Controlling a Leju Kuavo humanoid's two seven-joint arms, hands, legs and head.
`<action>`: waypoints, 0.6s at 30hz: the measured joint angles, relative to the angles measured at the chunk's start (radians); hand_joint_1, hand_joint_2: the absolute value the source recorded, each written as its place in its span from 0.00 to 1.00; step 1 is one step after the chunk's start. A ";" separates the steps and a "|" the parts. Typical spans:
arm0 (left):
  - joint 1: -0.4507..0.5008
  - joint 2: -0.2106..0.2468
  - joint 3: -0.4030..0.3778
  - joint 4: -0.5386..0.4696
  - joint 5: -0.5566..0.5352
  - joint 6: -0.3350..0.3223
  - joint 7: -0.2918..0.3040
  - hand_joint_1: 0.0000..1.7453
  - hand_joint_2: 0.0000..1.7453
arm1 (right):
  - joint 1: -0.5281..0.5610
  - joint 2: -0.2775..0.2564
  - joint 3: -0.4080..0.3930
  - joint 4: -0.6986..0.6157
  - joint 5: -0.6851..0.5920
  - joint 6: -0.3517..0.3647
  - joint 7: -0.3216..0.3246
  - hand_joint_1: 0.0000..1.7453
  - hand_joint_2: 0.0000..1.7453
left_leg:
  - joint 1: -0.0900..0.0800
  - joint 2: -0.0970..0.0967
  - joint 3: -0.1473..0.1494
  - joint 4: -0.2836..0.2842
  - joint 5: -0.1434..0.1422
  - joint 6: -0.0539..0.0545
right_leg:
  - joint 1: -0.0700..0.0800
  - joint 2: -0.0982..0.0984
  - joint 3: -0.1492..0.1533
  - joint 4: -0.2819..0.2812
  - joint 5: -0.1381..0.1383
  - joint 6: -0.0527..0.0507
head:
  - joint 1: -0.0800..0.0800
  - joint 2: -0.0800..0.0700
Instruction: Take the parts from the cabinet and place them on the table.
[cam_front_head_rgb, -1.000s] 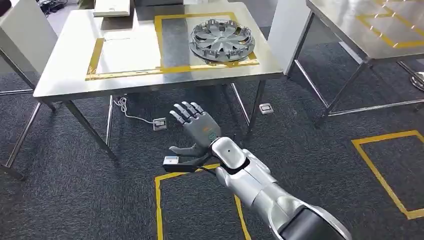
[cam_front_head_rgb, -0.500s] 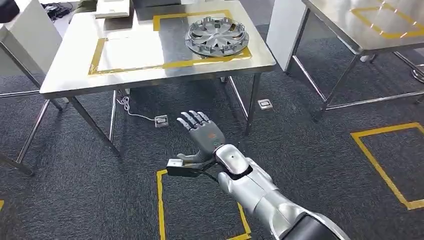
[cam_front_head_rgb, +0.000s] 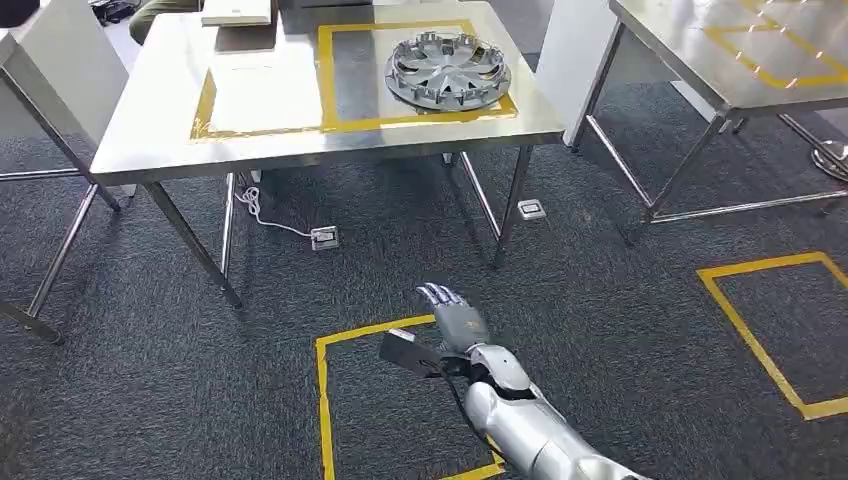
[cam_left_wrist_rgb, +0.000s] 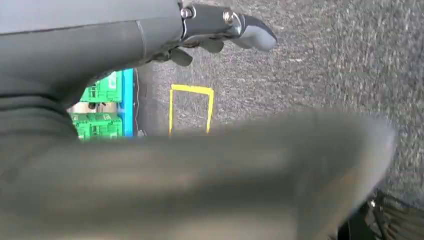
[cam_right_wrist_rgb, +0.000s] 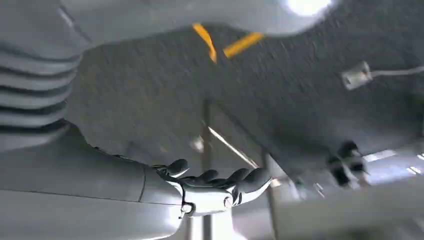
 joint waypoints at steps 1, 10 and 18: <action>0.004 0.002 -0.014 -0.003 0.013 -0.007 0.000 0.00 0.00 | 0.017 -0.003 -0.009 0.002 -0.024 0.008 0.003 0.00 0.00 | -0.001 0.000 -0.001 0.000 0.000 0.001 | -0.001 0.000 0.001 -0.001 0.000 0.011 | 0.000 0.000; 0.037 0.035 -0.162 -0.041 0.126 -0.058 0.000 0.00 0.00 | 0.148 -0.039 -0.090 0.020 -0.227 0.063 0.028 0.00 0.00 | -0.001 0.004 -0.002 0.000 0.000 -0.001 | -0.001 0.003 -0.003 -0.001 -0.002 0.047 | 0.000 0.000; 0.071 0.060 -0.312 -0.077 0.237 -0.108 0.000 0.00 0.00 | 0.287 -0.074 -0.169 0.046 -0.429 0.119 0.059 0.00 0.00 | 0.001 0.004 -0.002 -0.003 0.001 -0.004 | 0.001 0.003 -0.006 0.002 -0.004 0.043 | 0.000 0.000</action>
